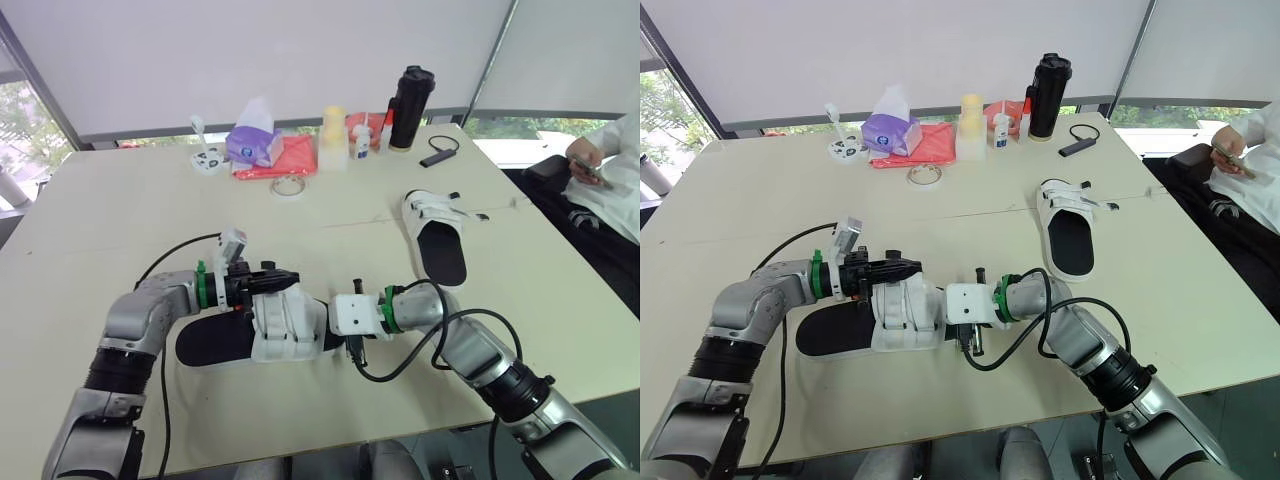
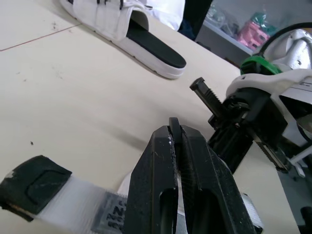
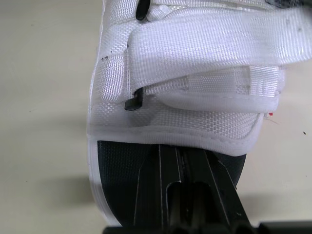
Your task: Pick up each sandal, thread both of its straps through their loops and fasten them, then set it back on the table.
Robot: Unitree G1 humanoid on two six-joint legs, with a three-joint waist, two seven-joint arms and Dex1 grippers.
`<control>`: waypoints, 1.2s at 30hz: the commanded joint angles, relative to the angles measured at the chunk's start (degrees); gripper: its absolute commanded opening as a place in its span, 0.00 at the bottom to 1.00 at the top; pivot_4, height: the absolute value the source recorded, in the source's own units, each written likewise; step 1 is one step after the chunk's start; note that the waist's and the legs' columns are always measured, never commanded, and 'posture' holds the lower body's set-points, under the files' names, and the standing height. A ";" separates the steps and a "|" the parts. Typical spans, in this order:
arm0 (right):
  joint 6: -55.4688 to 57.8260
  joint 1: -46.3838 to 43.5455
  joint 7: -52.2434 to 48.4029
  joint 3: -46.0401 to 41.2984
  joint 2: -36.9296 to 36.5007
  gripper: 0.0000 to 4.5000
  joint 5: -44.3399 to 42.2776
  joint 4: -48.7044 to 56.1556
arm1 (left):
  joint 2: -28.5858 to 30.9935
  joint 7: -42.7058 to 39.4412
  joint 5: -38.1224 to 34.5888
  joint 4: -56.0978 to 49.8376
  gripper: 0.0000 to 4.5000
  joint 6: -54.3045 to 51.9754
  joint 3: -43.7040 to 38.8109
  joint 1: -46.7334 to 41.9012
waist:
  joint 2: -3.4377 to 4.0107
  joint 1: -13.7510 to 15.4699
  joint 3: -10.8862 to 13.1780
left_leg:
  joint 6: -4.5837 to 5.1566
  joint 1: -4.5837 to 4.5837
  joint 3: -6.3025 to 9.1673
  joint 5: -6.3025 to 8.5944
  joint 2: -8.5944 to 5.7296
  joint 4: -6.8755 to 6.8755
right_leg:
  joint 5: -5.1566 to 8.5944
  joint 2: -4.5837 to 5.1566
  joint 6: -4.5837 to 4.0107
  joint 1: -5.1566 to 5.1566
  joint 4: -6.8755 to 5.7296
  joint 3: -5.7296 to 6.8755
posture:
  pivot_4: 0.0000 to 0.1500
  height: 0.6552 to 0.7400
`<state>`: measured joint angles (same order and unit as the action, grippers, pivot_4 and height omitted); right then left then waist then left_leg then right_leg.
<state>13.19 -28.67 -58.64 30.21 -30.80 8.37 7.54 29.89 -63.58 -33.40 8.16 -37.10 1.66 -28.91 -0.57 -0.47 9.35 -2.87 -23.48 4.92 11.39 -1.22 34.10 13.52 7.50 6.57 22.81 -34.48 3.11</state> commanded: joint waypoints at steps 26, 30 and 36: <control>3.22 2.81 -0.67 1.66 -2.14 0.00 3.45 -2.60 | -3.86 -6.66 5.76 10.90 0.02 3.68 2.14 -7.16 | -0.01 0.33 -0.01 | 0.00 0.07 0.01 0.00 -0.02 0.08 | -0.03 0.00 0.05 -0.12 -0.03 0.00 | 1.00 1.00; 3.22 2.87 -0.61 1.67 -2.10 0.00 3.53 -2.70 | -3.71 -5.98 5.83 11.11 0.02 2.28 1.55 -6.92 | -0.01 0.38 -0.01 | 0.01 0.08 0.01 0.00 -0.02 0.08 | -0.03 0.00 0.06 -0.12 -0.04 0.00 | 1.00 1.00; 3.13 2.81 -0.63 1.67 -2.09 0.00 3.57 -2.78 | -3.19 -5.10 4.72 10.78 0.02 -1.42 0.61 -6.48 | -0.01 0.47 -0.01 | 0.00 0.10 0.01 0.00 -0.02 0.09 | -0.03 0.00 0.06 -0.13 -0.08 0.00 | 1.00 1.00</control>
<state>13.60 -28.07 -58.53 29.79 -31.00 8.88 8.09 25.92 -69.64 -28.33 19.04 -37.50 3.36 -35.09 -0.59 -0.01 9.34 -2.86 -23.38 4.93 11.39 -1.24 34.18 13.49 7.50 6.63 22.68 -34.57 3.11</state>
